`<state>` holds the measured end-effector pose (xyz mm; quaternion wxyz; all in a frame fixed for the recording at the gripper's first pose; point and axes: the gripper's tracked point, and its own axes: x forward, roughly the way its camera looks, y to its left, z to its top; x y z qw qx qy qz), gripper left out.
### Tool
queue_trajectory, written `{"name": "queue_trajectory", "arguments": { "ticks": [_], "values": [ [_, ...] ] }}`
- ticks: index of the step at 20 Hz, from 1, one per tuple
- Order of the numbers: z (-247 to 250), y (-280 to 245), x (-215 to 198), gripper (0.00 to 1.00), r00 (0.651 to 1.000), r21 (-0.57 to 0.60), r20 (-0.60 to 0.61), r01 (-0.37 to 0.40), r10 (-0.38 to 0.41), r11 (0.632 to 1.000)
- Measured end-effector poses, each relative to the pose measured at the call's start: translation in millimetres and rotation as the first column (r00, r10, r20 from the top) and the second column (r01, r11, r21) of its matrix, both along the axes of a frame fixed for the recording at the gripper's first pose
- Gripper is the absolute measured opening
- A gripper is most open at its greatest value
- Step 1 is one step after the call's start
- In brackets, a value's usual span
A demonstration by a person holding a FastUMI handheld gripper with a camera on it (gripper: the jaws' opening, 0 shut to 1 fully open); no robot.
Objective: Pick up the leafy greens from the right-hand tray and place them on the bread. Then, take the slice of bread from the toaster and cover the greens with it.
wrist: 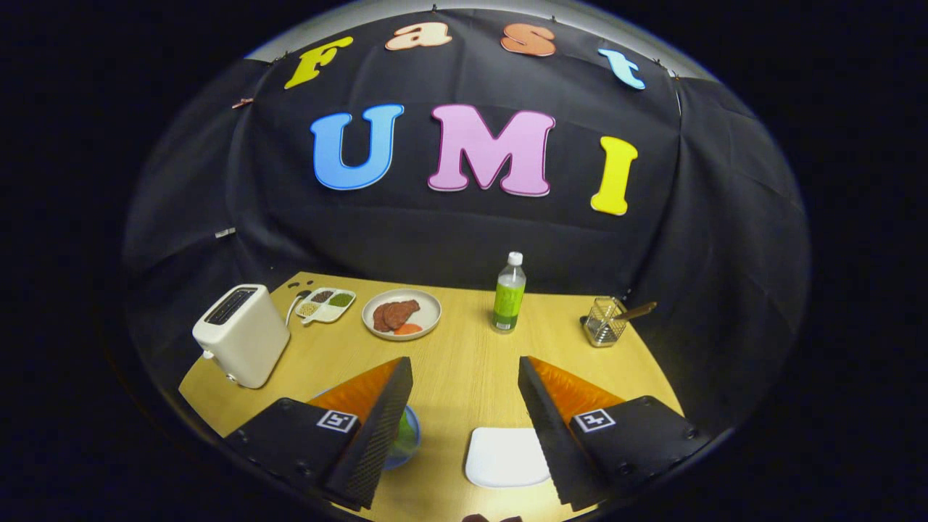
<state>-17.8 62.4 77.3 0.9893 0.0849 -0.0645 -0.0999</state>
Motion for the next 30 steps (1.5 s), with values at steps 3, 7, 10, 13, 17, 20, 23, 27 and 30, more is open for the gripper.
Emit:
{"name": "queue_trajectory", "arguments": {
  "ticks": [3, 7, 10, 13, 17, 20, 23, 27, 30],
  "values": [
    [21, -22, -22, 0.98, 0.999, -0.037, 0.043, 0.028, -0.026, 0.999],
    [33, -41, -43, 0.99, 0.996, -0.038, 0.078, 0.045, -0.042, 0.998],
    [29, -52, -51, 0.98, 0.996, -0.045, 0.077, 0.055, -0.052, 0.997],
    [23, -61, -54, 0.98, 0.996, -0.045, 0.062, 0.068, -0.065, 0.997],
    [23, -67, -54, 0.98, 0.995, -0.03, 0.06, 0.078, -0.076, 0.996],
    [22, -67, -52, 0.99, 0.996, -0.027, 0.054, 0.074, -0.073, 0.997],
    [22, -66, -52, 0.99, 0.996, -0.023, 0.052, 0.07, -0.069, 0.997],
    [20, -65, -52, 0.98, 0.997, -0.021, 0.047, 0.067, -0.066, 0.998],
    [19, -63, -51, 0.99, 0.997, -0.022, 0.043, 0.062, -0.061, 0.998]
  ]
}}
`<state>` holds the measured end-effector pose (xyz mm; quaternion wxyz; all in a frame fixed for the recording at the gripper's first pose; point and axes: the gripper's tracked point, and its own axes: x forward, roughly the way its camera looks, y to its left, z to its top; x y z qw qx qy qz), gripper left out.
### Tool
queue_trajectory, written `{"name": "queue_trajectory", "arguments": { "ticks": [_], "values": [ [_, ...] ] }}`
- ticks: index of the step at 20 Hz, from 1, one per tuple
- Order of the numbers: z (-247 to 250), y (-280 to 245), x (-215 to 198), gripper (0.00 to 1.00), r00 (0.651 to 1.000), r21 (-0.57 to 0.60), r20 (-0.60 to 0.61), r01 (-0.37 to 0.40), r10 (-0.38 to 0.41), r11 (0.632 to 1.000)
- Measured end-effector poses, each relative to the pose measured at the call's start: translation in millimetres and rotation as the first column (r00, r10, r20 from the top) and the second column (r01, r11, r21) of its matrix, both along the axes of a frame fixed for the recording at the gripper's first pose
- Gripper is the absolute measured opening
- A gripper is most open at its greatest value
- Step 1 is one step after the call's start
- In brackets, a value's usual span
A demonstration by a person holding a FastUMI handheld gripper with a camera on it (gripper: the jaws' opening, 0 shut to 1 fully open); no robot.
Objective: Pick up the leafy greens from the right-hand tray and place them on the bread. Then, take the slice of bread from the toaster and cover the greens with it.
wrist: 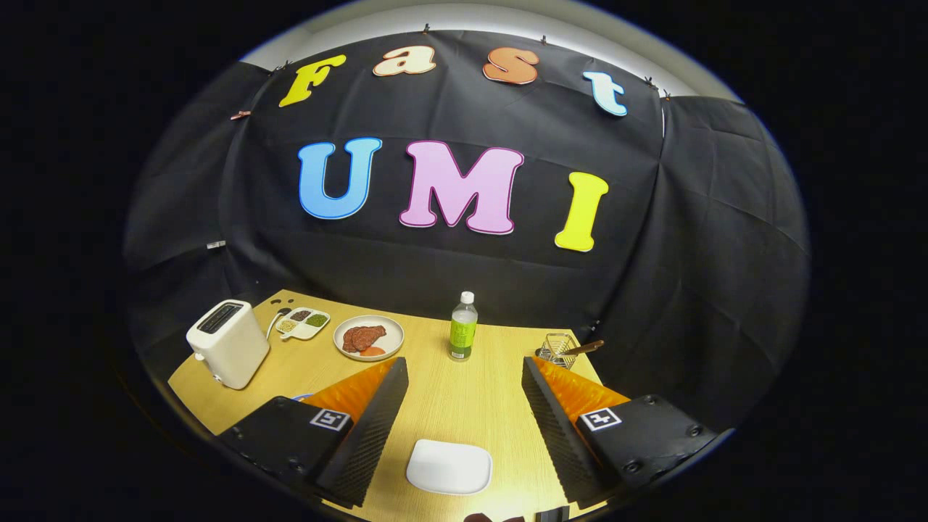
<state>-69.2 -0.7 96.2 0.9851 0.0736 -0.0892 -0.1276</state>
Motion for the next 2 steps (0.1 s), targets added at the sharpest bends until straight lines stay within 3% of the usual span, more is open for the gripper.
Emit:
{"name": "queue_trajectory", "arguments": {
  "ticks": [2],
  "values": [
    [0.2, 0.3, -0.2, 0.99, 1.0, 0.001, 0.0, 0.0, 0.0, 1.0]
  ]
}}
